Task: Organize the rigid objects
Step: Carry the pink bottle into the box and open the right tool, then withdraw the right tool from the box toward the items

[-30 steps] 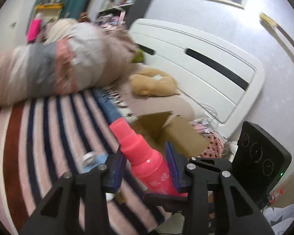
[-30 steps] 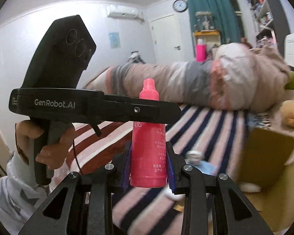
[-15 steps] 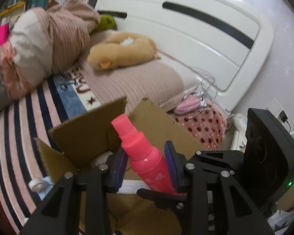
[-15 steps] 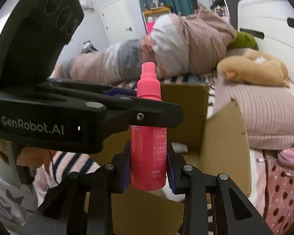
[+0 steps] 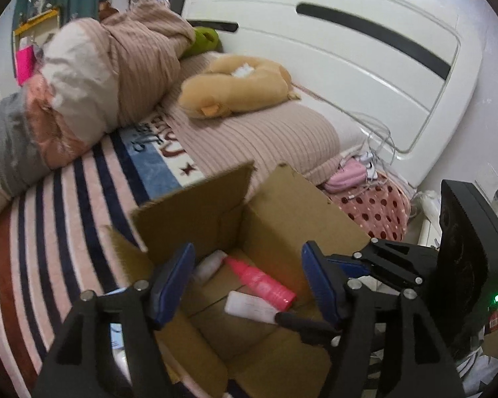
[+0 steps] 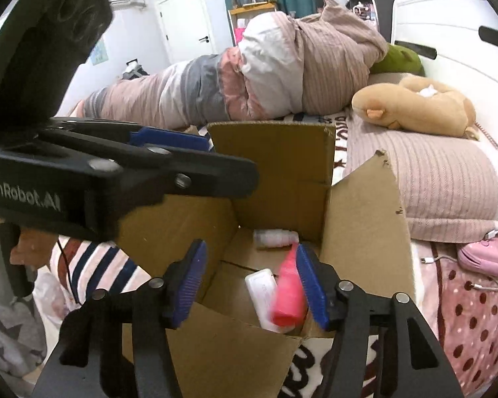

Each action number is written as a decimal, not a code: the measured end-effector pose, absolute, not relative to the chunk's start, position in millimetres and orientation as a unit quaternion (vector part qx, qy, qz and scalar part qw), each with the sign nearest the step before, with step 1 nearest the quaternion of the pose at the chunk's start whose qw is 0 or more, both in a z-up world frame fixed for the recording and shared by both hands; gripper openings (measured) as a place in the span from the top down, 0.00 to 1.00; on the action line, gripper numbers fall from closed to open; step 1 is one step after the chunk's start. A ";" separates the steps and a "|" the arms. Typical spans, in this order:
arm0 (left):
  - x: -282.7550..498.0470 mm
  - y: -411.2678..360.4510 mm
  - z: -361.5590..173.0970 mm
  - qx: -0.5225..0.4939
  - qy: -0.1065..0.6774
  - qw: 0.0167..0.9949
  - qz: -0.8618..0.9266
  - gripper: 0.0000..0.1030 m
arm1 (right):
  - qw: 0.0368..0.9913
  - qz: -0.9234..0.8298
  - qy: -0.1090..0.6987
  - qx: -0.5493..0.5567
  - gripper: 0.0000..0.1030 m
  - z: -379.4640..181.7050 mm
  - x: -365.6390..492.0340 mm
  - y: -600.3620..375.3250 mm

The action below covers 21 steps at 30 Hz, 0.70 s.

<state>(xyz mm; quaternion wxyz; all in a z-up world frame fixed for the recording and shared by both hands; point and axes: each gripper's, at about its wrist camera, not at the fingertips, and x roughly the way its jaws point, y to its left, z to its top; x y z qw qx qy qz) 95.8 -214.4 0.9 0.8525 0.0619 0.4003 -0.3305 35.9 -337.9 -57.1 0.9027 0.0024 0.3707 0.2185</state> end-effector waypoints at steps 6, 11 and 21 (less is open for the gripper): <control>81.2 -156.0 30.7 0.050 0.369 0.878 -0.300 0.33 | 0.911 0.237 0.338 -0.002 0.49 -28.8 19.0 -314.5; 73.5 -80.2 33.8 0.034 0.363 0.898 -0.247 0.33 | 0.914 0.264 0.307 -0.021 0.49 -10.8 5.2 -266.7; 59.9 51.3 -39.0 -0.004 0.386 0.907 -0.168 0.33 | 0.880 0.330 0.330 -0.091 0.49 -32.8 2.5 -142.2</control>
